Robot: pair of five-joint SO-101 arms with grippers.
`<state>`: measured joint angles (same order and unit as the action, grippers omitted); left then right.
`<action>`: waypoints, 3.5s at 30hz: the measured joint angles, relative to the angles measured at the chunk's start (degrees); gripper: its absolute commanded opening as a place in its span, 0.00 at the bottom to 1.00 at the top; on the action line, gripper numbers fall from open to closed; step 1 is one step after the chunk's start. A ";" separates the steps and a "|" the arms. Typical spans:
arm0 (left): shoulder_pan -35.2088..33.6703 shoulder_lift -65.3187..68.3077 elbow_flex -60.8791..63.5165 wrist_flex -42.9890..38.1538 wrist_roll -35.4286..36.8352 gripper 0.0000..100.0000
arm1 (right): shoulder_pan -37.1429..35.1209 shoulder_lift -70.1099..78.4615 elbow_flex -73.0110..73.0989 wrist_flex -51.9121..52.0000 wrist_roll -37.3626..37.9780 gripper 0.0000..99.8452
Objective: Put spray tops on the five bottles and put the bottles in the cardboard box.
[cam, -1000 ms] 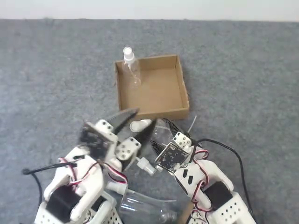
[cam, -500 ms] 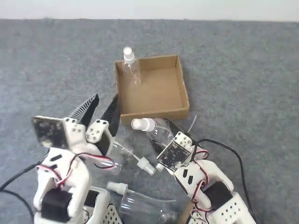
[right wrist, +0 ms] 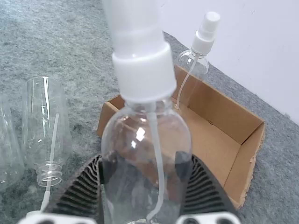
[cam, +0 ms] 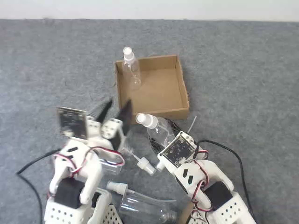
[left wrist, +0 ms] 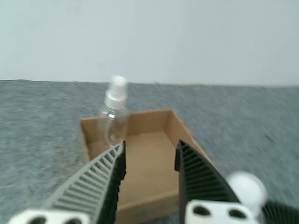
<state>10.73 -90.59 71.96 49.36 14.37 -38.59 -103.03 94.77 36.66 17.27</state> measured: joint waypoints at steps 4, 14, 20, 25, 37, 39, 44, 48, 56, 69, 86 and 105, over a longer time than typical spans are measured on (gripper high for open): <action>5.45 0.09 2.11 -0.35 -3.69 0.16 | 0.18 0.00 0.00 0.00 0.00 0.01; 9.23 -0.09 2.55 -0.53 -4.40 0.16 | 0.26 0.00 0.00 0.00 -0.26 0.01; 11.96 -0.35 2.46 0.09 -4.31 0.16 | 0.35 0.00 0.00 0.00 -0.26 0.01; 14.51 -0.35 2.37 0.62 -7.03 0.16 | 0.35 0.00 0.00 0.00 -0.26 0.01; 14.77 -0.35 2.37 0.62 -7.56 0.16 | 0.35 0.00 0.00 0.00 -0.26 0.01; 14.77 -0.35 2.37 0.62 -7.56 0.16 | 0.35 0.00 0.00 0.00 -0.26 0.01; 14.77 -0.35 2.37 0.62 -7.56 0.16 | 0.35 0.00 0.00 0.00 -0.26 0.01; 14.77 -0.35 2.37 0.62 -7.56 0.16 | 0.35 0.00 0.00 0.00 -0.26 0.01; 18.37 -0.53 1.93 2.46 -10.20 0.16 | 0.44 0.00 0.00 0.00 -0.26 0.01; 13.80 0.09 2.46 3.25 -10.64 0.16 | 0.18 0.00 0.00 0.00 -0.26 0.01; -6.07 -0.18 -2.20 8.18 -10.64 0.16 | 4.22 -0.09 0.00 1.05 -0.09 0.01; -28.92 0.18 11.34 3.25 -6.33 0.16 | 4.22 -0.09 0.00 2.02 -7.91 0.01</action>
<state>-18.20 -90.42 83.30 52.62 8.04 -34.37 -103.12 94.77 38.68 9.36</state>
